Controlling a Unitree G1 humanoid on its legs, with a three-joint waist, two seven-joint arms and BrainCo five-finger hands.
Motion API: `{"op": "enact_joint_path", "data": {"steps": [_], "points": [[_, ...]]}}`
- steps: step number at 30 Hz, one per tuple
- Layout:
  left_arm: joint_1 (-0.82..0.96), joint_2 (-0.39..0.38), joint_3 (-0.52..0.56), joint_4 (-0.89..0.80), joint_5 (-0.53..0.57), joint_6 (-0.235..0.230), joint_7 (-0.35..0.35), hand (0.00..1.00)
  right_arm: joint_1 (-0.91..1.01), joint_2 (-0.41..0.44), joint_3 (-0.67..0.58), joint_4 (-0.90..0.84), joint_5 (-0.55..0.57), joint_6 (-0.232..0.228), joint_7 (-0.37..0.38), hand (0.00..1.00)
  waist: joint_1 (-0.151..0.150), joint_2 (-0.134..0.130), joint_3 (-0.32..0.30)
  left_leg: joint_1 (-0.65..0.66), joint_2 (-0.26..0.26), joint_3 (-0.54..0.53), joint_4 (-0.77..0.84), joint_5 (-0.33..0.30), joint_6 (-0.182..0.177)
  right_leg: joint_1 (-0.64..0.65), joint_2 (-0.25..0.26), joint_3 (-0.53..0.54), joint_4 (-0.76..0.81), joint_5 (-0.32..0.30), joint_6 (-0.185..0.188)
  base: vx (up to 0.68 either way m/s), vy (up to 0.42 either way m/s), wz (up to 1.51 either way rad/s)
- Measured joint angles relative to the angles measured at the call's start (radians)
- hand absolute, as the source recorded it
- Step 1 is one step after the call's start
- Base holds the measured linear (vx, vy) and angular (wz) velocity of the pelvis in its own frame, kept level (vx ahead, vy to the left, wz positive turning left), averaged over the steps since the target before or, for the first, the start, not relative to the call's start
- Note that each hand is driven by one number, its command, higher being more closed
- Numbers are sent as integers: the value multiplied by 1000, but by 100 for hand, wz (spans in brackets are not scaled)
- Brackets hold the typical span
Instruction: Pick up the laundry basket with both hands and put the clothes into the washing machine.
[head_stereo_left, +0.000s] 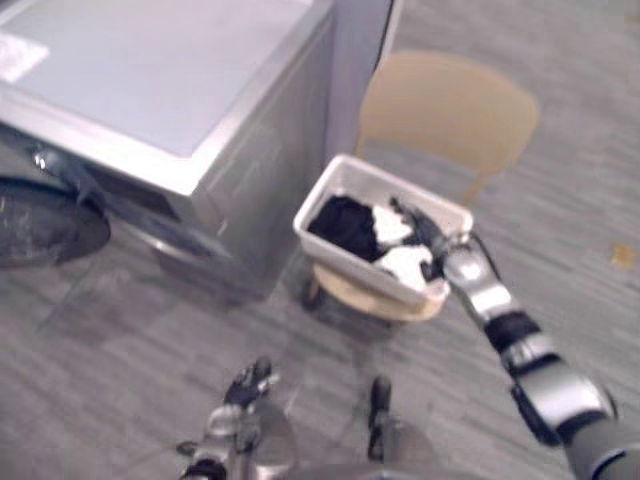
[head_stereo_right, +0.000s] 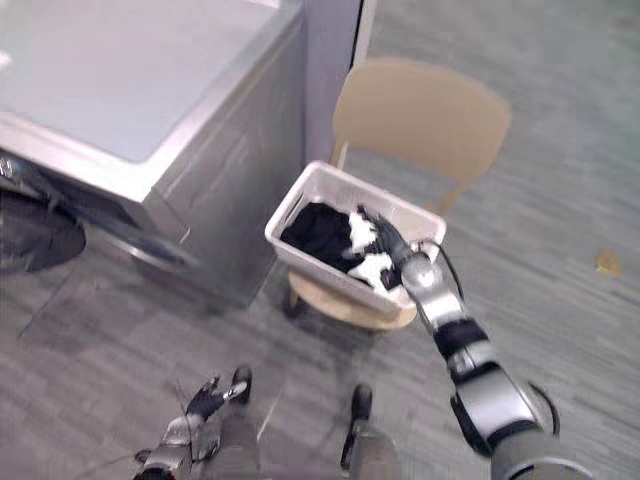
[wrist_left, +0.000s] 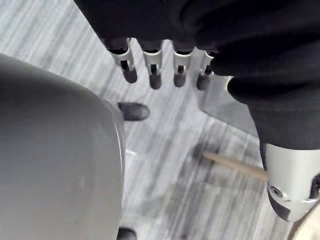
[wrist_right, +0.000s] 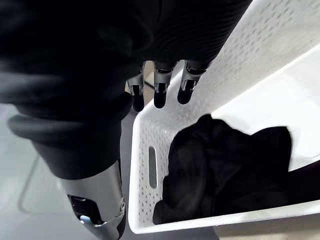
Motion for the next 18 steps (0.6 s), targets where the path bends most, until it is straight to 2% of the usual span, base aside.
{"op": "enact_joint_path", "data": {"steps": [2,5,8,12,15,18], "points": [[-25,-5,-5,-5,-6,-5,12,0,-71,3,2,66,1,2,-1,0,12,9,36,-27,-12,-11,-5,15,8,-29,-15,-11,20,-1,1,-79,22,18],[-48,-2,2,-12,-76,-14,31,0,-155,23,2,140,0,3,-19,0,16,9,94,-36,-27,-19,-23,31,12,-45,-30,-16,30,-1,2,-54,23,11],[-59,-1,9,-21,-138,-20,59,0,-224,46,-3,237,0,8,-42,0,40,9,115,-72,-29,-19,-30,37,12,-86,-32,-15,31,3,6,-24,6,-2],[-66,2,8,-21,-155,-23,85,0,-279,57,-32,343,-39,26,-76,0,45,12,121,-107,-31,-29,-30,45,14,-112,-34,-26,30,3,6,15,-12,3],[-76,1,-1,-25,-155,-27,97,0,-331,21,-126,415,-50,48,-114,0,43,18,124,-146,-34,-47,-27,49,15,-138,-37,-43,31,3,6,6,-11,10],[-90,-7,-4,-34,-155,-32,112,0,-363,-64,-179,439,-49,55,-156,0,48,25,143,-169,-42,-56,-24,51,16,-157,-46,-50,38,3,7,0,-2,7]]}}
